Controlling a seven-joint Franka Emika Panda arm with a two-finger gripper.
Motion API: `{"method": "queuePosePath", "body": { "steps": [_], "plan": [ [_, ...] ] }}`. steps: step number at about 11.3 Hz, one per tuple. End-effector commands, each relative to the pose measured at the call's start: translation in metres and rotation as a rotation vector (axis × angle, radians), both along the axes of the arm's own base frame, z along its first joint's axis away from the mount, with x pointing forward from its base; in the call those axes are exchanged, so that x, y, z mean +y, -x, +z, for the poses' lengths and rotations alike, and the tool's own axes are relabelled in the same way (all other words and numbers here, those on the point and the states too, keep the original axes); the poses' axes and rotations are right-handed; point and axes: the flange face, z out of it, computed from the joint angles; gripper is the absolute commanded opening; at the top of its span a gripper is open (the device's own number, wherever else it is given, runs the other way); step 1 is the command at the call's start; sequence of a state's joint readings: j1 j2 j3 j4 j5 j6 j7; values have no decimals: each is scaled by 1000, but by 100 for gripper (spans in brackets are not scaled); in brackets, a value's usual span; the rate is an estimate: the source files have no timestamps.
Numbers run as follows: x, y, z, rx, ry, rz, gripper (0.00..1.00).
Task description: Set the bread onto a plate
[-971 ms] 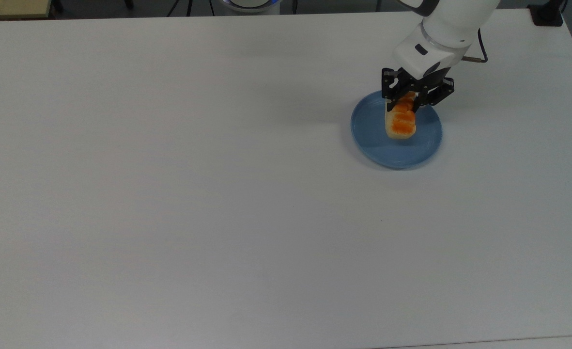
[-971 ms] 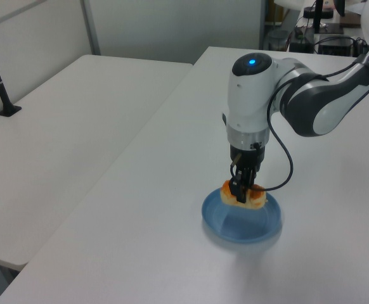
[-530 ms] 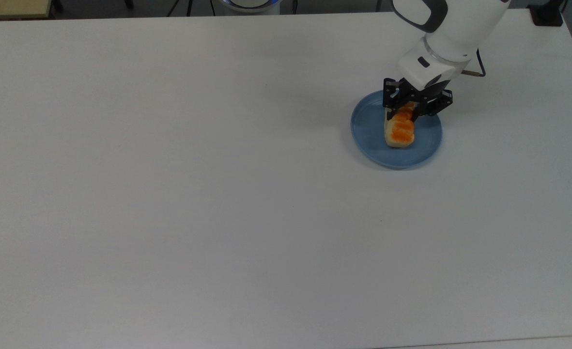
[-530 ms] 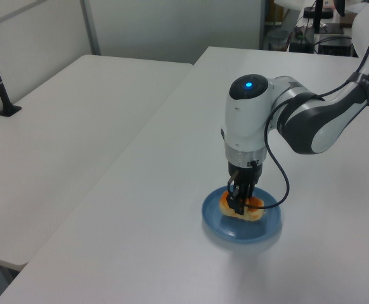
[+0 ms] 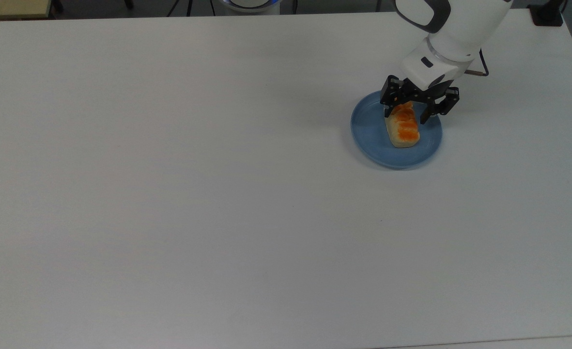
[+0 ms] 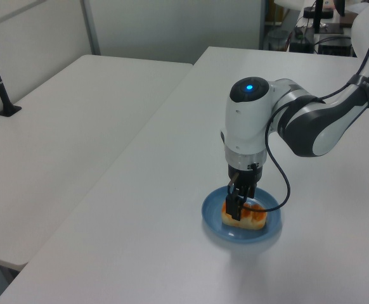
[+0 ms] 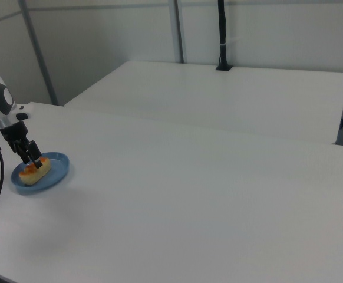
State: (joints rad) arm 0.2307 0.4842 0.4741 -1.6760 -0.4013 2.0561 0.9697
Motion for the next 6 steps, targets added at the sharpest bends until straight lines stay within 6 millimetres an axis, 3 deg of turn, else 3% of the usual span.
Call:
{"method": "queuePosePath", "body": {
  "steps": [1, 5, 6],
  "plan": [
    [-23, -11, 41, -49, 19, -44, 91],
    [-109, -20, 119, 37, 78, 16, 95],
    [-138, -23, 143, 56, 63, 43, 95]
  ]
}}
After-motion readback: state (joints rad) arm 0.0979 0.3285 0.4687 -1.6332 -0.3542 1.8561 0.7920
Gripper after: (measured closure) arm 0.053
